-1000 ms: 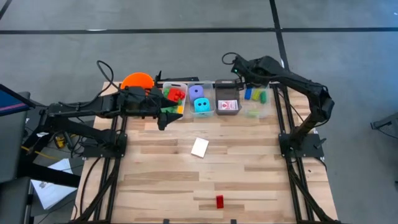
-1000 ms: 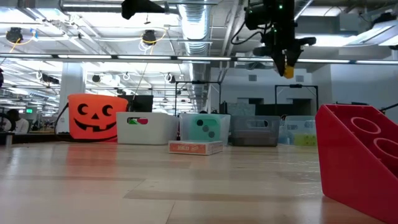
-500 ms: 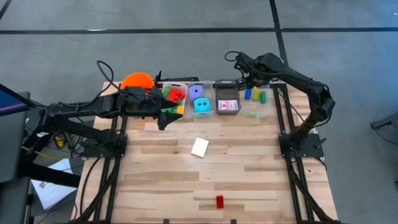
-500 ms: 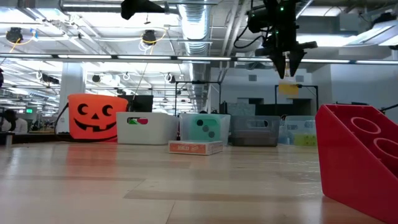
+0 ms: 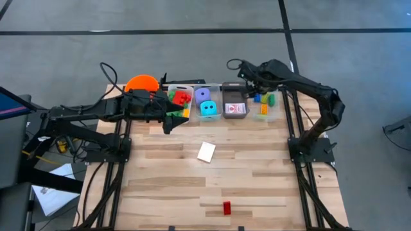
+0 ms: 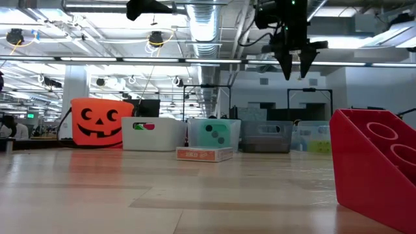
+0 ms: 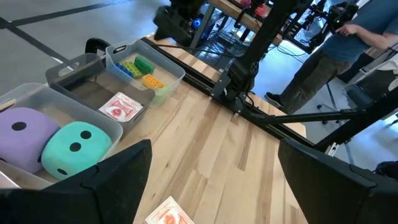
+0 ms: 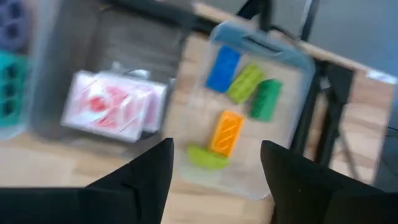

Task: Pick & Place Toys
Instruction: Put the red game piece into the right transparent bin

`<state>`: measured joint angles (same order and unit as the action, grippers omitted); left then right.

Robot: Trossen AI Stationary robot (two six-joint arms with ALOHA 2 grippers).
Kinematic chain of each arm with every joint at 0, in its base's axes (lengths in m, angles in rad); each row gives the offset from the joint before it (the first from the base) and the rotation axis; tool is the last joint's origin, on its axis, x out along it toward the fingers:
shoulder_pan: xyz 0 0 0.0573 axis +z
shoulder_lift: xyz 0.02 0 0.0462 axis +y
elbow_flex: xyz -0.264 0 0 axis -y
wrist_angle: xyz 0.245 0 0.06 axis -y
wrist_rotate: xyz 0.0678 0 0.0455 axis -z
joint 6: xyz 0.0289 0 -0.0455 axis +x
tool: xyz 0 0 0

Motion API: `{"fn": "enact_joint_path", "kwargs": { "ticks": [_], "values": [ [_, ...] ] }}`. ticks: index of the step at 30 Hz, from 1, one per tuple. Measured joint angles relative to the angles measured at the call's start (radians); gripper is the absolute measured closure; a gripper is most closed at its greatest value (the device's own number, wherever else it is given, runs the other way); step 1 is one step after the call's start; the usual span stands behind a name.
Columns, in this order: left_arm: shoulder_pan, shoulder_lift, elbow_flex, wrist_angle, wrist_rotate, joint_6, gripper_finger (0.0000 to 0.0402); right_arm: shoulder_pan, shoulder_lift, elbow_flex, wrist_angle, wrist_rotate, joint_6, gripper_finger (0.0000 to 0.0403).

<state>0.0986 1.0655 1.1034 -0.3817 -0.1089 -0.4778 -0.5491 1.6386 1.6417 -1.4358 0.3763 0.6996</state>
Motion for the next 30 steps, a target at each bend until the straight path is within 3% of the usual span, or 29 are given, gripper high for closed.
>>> {"fn": "enact_joint_path", "kwargs": {
  "ticks": [7, 21, 30],
  "values": [
    [-0.003, 0.000, 0.000, 0.000, 0.009, -0.026, 0.0059, 0.217, 0.000, 0.000, 0.009, -0.016, 0.193, 0.0170],
    [-0.003, 0.000, -0.007, 0.004, 0.169, -0.027, 0.0059, 0.789, 0.024, 0.000, 0.213, -0.127, 0.821, 0.0170],
    [-0.019, 0.000, -0.120, 0.003, 0.169, -0.086, 0.0059, 1.064, 0.201, -0.001, 0.350, -0.247, 1.167, 0.0169]
  ]
}}
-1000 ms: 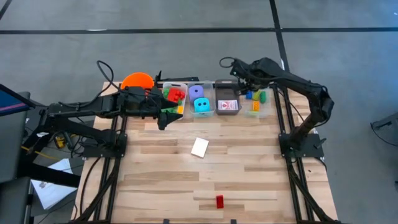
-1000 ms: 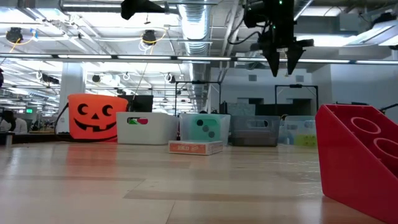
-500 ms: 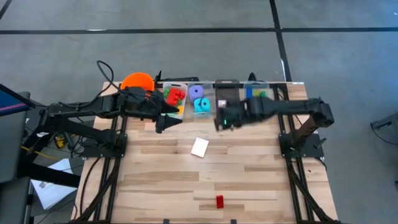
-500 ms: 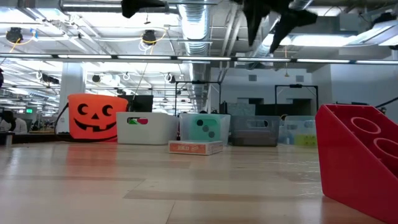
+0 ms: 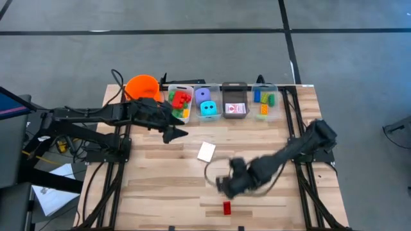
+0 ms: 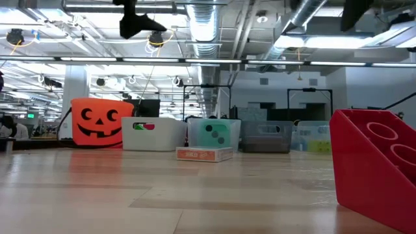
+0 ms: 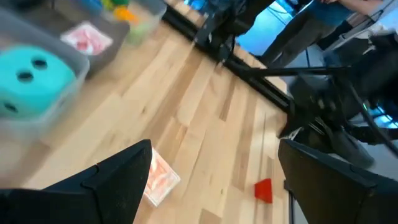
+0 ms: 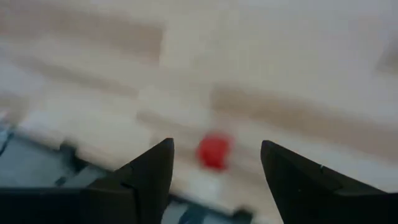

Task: Pick & Place Toys
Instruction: Put the red game piece into the right transparent bin

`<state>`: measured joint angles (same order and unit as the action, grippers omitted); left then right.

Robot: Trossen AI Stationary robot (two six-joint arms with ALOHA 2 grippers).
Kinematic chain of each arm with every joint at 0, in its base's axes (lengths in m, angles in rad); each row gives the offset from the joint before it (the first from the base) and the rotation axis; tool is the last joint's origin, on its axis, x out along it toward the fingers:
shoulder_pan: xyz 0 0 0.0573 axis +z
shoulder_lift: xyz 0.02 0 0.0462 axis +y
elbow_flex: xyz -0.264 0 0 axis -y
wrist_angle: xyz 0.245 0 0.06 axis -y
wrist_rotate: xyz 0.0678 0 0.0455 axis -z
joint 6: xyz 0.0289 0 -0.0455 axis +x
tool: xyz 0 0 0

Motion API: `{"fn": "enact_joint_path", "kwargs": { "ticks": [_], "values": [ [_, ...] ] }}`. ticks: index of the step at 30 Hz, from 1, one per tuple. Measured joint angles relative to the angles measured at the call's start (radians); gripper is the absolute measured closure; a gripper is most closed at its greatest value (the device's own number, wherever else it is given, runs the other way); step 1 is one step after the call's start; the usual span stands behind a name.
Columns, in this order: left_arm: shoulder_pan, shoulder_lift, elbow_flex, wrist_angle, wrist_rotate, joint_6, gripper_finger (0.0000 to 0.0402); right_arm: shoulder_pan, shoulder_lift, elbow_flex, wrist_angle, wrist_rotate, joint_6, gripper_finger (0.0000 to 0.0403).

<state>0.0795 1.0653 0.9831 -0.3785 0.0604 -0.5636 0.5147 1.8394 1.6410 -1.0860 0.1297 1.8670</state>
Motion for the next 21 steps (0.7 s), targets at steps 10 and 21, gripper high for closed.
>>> {"fn": "enact_joint_path", "kwargs": {
  "ticks": [10, 21],
  "values": [
    [-0.054, 0.002, -0.131, 0.133, 0.000, -0.155, 0.0059, 0.130, 0.199, 0.000, 0.310, -0.022, 0.124, 0.0133],
    [-0.063, 0.002, -0.146, 0.321, 0.000, -0.202, 0.0059, 0.139, 0.254, 0.001, 0.298, -0.032, 0.149, 0.0110]
  ]
}}
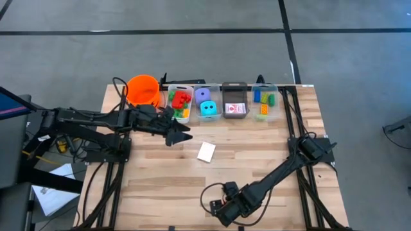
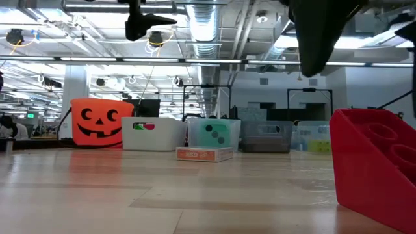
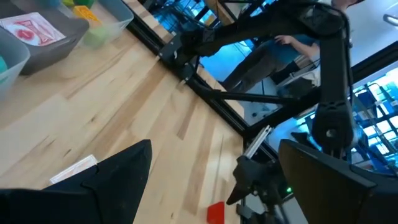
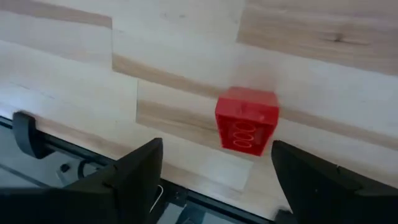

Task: Pick & Place Toys
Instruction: Put the red game piece into the right transparent bin

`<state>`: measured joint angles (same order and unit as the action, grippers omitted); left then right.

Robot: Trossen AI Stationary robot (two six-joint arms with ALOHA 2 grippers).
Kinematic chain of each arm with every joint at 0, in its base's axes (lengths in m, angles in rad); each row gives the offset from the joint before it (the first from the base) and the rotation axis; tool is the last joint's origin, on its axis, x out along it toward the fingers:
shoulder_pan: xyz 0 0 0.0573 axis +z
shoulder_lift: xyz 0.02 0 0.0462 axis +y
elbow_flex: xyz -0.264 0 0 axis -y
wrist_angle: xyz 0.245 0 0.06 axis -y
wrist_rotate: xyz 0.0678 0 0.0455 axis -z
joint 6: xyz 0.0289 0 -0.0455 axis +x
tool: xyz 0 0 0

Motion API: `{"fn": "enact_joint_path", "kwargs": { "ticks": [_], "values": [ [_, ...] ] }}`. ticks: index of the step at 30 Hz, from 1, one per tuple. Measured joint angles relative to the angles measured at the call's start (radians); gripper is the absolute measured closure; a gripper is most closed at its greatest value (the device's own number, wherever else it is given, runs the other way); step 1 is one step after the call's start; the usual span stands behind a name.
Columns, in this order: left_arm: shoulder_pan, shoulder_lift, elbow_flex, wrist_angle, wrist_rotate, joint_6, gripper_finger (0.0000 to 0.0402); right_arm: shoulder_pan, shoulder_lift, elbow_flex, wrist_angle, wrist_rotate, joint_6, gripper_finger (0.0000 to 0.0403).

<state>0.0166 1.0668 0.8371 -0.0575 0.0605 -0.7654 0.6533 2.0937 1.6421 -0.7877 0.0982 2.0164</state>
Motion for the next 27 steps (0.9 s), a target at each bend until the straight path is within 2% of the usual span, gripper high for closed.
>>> {"fn": "enact_joint_path", "kwargs": {
  "ticks": [27],
  "values": [
    [0.000, 0.000, 0.000, 0.006, -0.007, 0.003, 0.0059, -0.048, 0.023, 0.000, -0.067, -0.021, -0.064, 0.0110]
  ]
}}
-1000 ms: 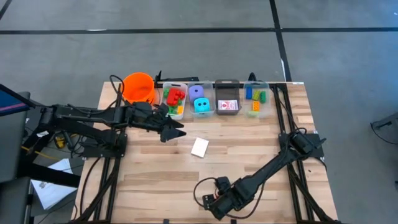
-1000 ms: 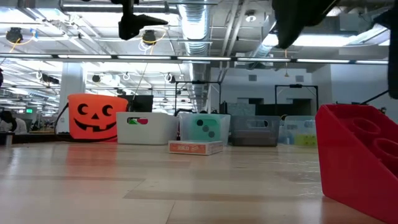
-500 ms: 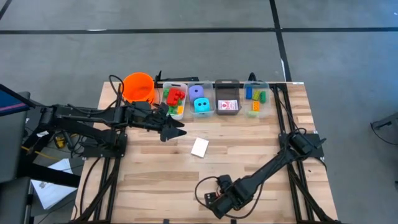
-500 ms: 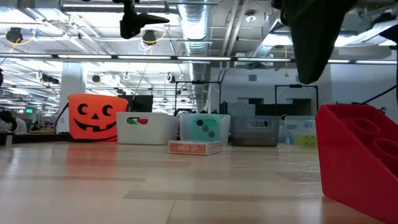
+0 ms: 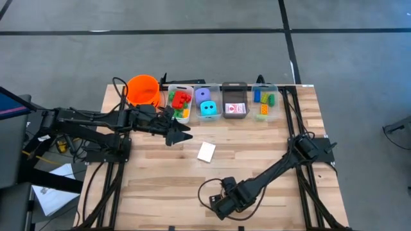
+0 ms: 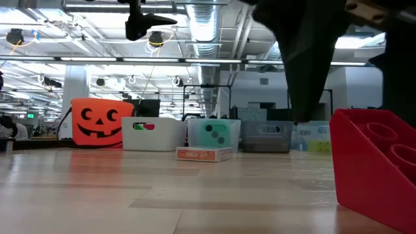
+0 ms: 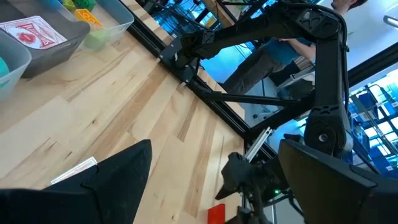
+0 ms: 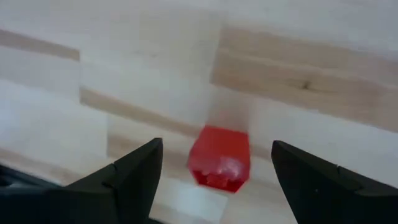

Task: Pick & Place Toys
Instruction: Put the red game piece into the right transparent bin

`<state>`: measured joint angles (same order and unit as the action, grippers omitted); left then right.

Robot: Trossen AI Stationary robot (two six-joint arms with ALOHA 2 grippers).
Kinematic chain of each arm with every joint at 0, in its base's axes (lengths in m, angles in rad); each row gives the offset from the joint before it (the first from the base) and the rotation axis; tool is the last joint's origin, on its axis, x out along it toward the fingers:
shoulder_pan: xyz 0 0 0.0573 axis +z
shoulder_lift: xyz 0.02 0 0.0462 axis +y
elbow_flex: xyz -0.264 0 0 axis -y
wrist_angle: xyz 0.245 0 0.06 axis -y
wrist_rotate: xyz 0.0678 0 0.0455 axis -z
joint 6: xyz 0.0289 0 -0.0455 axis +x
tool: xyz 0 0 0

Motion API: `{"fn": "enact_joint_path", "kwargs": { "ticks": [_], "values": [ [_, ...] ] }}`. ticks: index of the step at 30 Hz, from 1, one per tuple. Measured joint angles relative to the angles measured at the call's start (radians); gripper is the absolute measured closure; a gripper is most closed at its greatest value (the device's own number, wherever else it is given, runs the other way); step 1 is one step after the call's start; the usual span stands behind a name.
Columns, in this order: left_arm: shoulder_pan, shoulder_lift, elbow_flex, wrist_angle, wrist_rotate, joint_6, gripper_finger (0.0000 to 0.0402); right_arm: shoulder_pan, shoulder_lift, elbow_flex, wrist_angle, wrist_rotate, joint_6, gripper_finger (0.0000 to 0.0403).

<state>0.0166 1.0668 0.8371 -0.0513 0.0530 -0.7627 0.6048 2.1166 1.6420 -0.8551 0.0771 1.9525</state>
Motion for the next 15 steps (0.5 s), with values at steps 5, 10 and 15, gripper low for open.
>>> {"fn": "enact_joint_path", "kwargs": {
  "ticks": [5, 10, 15],
  "values": [
    [0.000, 0.000, 0.000, 0.000, 0.000, 0.004, 0.0059, -0.009, 0.041, -0.002, 0.033, -0.077, -0.026, 0.0110],
    [0.000, 0.000, 0.000, -0.013, 0.000, 0.006, 0.0059, -0.008, 0.065, 0.000, 0.072, -0.124, -0.019, 0.0110],
    [0.000, 0.000, -0.001, -0.021, 0.000, 0.019, 0.0059, -0.010, 0.065, 0.000, 0.070, -0.128, -0.021, 0.0112]
  ]
}}
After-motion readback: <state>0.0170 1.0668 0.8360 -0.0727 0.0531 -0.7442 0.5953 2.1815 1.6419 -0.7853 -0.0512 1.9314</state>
